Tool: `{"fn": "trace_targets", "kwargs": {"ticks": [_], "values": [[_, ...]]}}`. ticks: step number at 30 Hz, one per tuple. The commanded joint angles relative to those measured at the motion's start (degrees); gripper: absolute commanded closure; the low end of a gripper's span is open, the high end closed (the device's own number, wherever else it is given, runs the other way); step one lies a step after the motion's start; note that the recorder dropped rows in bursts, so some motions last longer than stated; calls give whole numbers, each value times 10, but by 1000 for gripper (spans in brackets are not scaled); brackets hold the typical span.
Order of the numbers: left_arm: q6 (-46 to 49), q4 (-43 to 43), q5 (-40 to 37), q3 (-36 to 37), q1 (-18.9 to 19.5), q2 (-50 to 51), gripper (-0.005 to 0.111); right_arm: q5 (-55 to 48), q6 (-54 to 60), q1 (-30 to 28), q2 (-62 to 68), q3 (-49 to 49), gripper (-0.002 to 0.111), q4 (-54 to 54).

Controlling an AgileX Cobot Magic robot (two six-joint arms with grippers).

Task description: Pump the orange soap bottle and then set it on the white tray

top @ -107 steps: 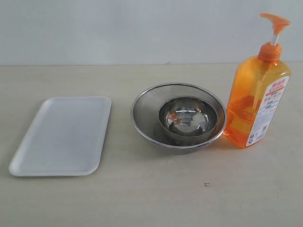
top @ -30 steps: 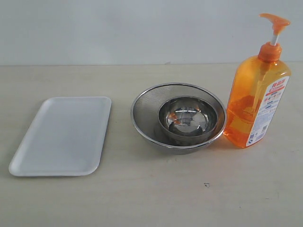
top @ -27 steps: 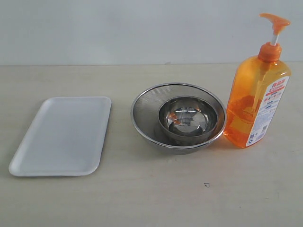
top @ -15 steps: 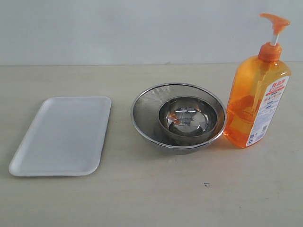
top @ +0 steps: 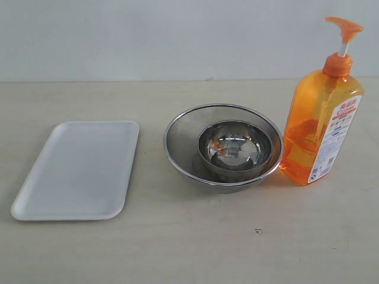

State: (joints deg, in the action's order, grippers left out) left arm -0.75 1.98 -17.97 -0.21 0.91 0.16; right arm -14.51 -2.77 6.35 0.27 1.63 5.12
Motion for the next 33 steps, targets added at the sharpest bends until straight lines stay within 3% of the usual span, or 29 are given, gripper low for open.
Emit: {"fn": "trace_targets", "kwargs": {"ticks": [1, 12, 17, 24, 29, 33], "values": [[-2, 1, 6, 2, 2, -2, 101, 29, -3, 0, -3, 72, 108, 46], [-2, 1, 6, 2, 2, -2, 101, -19, -5, 0, -3, 111, 108, 154], [-2, 1, 6, 2, 2, -2, 101, -6, -14, 0, -3, 111, 108, 256], [-2, 1, 6, 2, 2, -2, 101, -7, -7, 0, -3, 111, 108, 260], [-2, 1, 6, 2, 2, -2, 101, -5, 95, 0, -3, 111, 108, 254], [-2, 1, 6, 2, 2, -2, 101, -5, 112, 0, -3, 111, 108, 262]]}}
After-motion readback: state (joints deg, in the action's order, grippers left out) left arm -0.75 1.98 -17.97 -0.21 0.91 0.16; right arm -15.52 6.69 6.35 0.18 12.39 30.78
